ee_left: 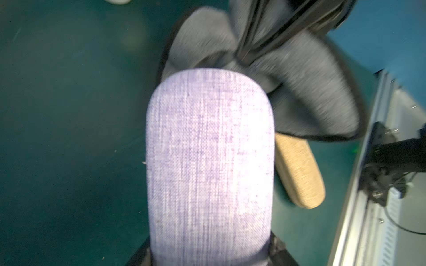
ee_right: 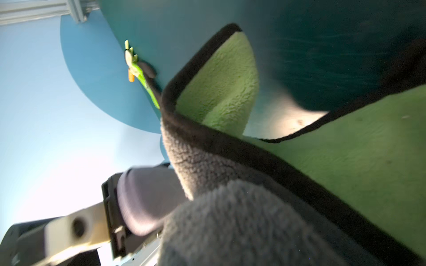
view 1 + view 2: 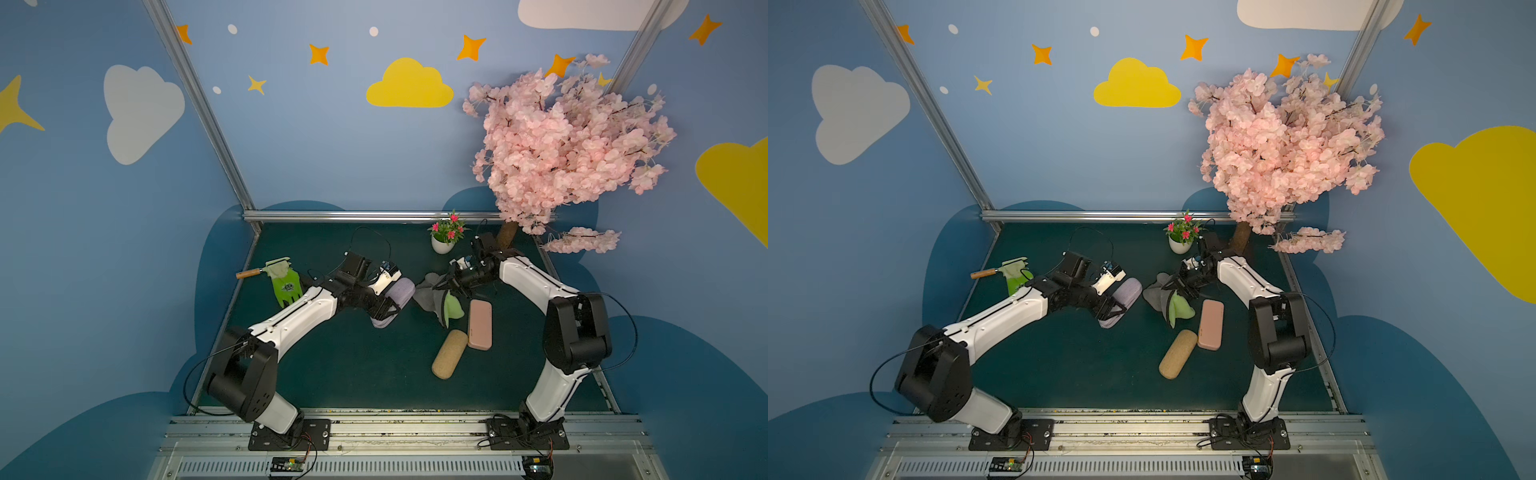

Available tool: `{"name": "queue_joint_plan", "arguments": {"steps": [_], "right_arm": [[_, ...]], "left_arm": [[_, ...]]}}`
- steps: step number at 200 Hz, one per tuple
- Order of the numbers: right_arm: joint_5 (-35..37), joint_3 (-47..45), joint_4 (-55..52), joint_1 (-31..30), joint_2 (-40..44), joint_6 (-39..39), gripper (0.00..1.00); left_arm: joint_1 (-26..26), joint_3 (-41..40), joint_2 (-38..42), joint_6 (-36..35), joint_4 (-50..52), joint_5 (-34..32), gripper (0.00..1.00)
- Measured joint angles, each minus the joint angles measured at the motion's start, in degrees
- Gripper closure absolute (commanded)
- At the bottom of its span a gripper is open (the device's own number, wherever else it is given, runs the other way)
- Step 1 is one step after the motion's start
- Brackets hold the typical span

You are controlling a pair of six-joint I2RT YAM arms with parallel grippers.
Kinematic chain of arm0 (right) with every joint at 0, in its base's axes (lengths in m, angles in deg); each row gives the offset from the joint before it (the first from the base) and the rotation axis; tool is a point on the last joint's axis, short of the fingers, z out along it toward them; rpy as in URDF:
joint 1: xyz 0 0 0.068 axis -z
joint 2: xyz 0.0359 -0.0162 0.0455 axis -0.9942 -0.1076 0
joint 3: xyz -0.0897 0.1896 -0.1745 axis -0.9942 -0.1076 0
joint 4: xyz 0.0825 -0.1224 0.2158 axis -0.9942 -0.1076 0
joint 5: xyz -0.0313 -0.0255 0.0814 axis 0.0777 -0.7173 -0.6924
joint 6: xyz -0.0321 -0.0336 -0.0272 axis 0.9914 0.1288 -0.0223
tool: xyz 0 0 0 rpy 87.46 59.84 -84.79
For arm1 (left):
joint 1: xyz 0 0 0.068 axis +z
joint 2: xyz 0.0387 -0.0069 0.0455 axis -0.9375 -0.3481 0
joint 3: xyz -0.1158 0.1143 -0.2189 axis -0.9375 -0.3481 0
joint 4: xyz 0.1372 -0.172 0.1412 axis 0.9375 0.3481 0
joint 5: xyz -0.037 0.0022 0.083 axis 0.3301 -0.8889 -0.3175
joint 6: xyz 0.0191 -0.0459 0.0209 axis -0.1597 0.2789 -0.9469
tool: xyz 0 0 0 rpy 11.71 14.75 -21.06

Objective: Wipe the eyeglass case
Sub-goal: Wipe the dirt from the eyeglass case.

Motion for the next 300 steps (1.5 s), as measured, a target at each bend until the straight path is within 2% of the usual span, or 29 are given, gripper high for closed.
{"name": "queue_joint_plan", "arguments": {"steps": [27,55,78,102,119,138,165,190,208,220,246,300], "right_arm": [[-1.55,2.71,8.02,-4.59,0.00,-6.67,1.00],[-0.94,1.99,16.00,-6.67,0.09,-13.66,1.00],[0.52,-6.23,30.29,-9.40,1.90,-23.74,1.00],[3.06,-16.44,44.70,-12.94,2.27,-35.08,1.00],[4.42,-20.96,51.76,-14.88,1.95,-41.94,1.00],[4.35,-22.08,55.71,-15.89,1.53,-46.82,1.00],[0.44,-18.82,55.08,-15.08,1.36,-47.23,1.00],[-3.69,-6.54,47.21,-11.50,-0.66,-41.66,1.00],[-5.68,2.43,47.21,-10.03,-3.63,-40.19,1.00],[-6.25,4.59,48.30,-9.94,-4.35,-40.37,1.00],[-5.84,1.73,52.15,-11.98,-4.26,-42.47,1.00],[0.70,-15.82,59.71,-16.13,0.28,-49.09,1.00]], "left_arm": [[-0.22,-0.98,-1.03,5.88,-5.05,4.52,0.56],[0.42,-2.03,-2.23,11.28,-8.98,6.56,0.62],[1.38,-3.91,-2.38,16.33,-12.66,8.07,0.67],[2.69,-6.14,-2.01,20.61,-14.03,8.94,0.67],[3.72,-6.99,-1.22,22.62,-13.94,8.94,0.68],[4.61,-7.06,0.13,23.85,-14.91,8.74,0.68],[5.01,-7.17,2.95,25.03,-20.15,8.66,0.69],[4.76,-8.50,5.90,25.33,-25.20,9.62,0.70],[4.20,-9.16,6.71,25.42,-26.03,10.99,0.70],[3.91,-9.16,6.49,25.33,-26.01,11.37,0.70],[4.39,-9.11,6.03,24.59,-25.07,12.20,0.73],[6.58,-8.92,5.75,26.10,-22.47,13.94,0.73]]}}
